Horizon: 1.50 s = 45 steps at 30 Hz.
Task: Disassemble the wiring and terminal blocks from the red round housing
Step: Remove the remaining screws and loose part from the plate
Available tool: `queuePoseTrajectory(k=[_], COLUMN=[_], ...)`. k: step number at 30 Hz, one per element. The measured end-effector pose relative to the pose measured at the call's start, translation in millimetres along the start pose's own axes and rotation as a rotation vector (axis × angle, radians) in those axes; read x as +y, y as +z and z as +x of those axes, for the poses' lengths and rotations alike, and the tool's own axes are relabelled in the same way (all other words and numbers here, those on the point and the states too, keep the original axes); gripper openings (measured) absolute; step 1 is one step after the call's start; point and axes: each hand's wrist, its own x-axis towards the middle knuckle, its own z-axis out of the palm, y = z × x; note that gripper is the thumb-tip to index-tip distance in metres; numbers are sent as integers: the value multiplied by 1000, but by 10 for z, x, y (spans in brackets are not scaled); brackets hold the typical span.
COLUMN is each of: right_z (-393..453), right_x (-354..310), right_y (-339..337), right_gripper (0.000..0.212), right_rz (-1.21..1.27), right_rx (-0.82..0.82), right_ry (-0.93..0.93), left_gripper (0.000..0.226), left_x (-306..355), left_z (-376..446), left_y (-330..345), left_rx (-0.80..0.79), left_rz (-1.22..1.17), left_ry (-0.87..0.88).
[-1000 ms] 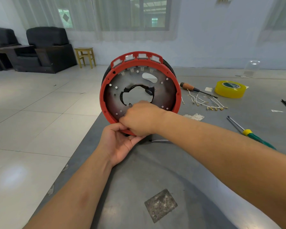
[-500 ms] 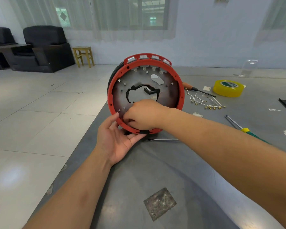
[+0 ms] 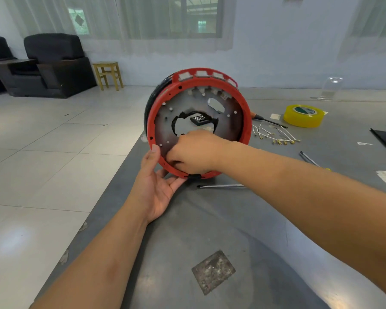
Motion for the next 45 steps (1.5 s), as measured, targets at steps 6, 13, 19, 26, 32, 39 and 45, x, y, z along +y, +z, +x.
queuePoseTrajectory(k=[6, 13, 19, 26, 32, 39, 45], right_z=[-29, -27, -44, -59, -79, -107, -302], right_x=[-22, -52, -32, -27, -21, 57, 96], right_y=[-47, -76, -42, -15, -39, -101, -13], right_gripper=[23, 24, 23, 24, 20, 15, 15], right_rz=[56, 128, 181, 174, 202, 241, 270], right_rx=[-172, -266, -235, -187, -166, 13, 172], right_ry=[43, 68, 91, 89, 74, 129, 226], left_gripper=[62, 55, 58, 49, 55, 61, 65], left_x=[8, 11, 5, 5, 5, 25, 11], left_z=[-27, -22, -4, -1, -10, -31, -37], left_y=[28, 6, -21, -24, -7, 1, 29], left_rx=[-7, -37, -47, -57, -41, -9, -19], left_rz=[4, -10, -11, -23, -29, -25, -22], left_ry=[-10, -24, -25, -26, -28, -18, 3])
